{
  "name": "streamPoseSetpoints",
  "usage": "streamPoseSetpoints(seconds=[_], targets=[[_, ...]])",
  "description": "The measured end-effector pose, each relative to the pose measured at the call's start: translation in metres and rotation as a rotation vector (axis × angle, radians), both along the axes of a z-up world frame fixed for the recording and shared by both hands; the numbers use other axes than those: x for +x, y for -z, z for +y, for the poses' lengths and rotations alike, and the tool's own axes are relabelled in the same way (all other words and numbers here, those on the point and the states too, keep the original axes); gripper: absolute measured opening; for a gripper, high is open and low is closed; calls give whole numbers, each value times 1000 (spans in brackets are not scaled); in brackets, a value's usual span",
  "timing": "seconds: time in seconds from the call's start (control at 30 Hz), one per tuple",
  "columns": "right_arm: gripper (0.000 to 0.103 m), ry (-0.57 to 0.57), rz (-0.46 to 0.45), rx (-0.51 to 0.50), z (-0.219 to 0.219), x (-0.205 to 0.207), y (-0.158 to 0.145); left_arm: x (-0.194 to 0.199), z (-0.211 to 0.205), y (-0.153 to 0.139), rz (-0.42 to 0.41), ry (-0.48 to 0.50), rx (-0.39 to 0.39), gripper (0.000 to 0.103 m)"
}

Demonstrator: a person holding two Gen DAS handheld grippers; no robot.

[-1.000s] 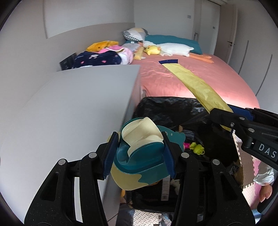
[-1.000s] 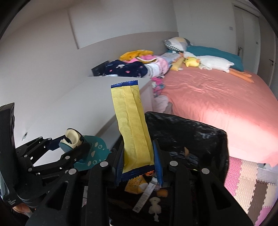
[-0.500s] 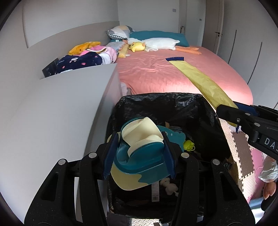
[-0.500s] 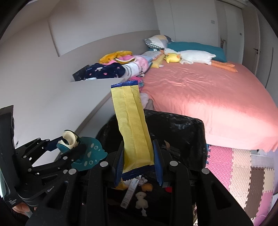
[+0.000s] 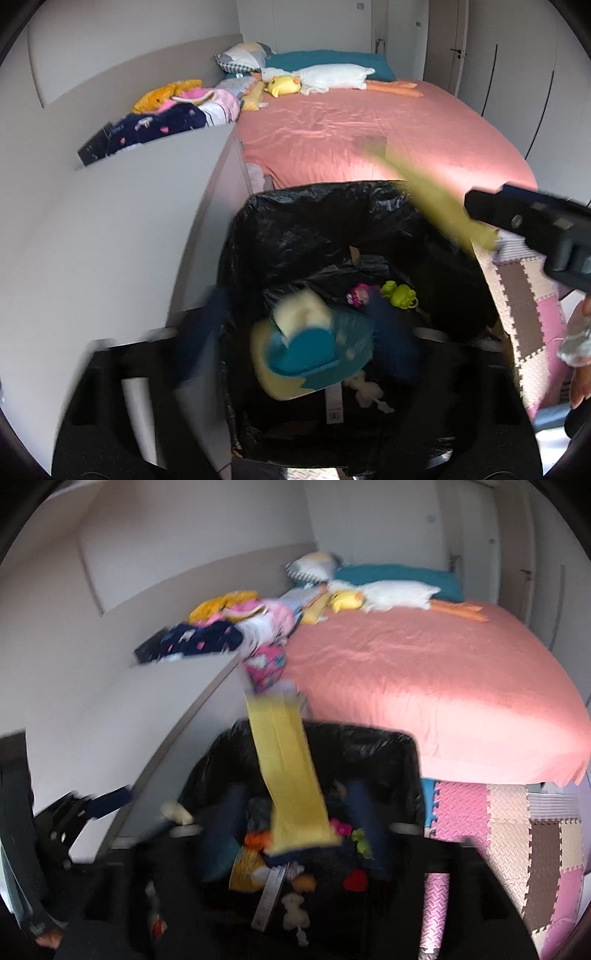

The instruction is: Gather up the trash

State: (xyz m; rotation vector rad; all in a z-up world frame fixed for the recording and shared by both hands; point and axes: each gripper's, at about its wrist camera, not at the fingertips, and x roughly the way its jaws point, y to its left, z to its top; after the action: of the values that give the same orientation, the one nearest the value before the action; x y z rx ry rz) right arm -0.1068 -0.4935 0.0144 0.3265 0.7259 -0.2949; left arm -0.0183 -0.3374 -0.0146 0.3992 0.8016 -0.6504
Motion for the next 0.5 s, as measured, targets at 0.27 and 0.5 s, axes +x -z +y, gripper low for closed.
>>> streamPoseSetpoints(seconds=[0.27, 0.5], targets=[[83, 14, -2, -8, -2, -1, -3, -5, 1, 1, -60, -1, 17, 97], [83, 11, 3, 1, -2, 1, -2, -6, 1, 5, -36, -6, 17, 97]])
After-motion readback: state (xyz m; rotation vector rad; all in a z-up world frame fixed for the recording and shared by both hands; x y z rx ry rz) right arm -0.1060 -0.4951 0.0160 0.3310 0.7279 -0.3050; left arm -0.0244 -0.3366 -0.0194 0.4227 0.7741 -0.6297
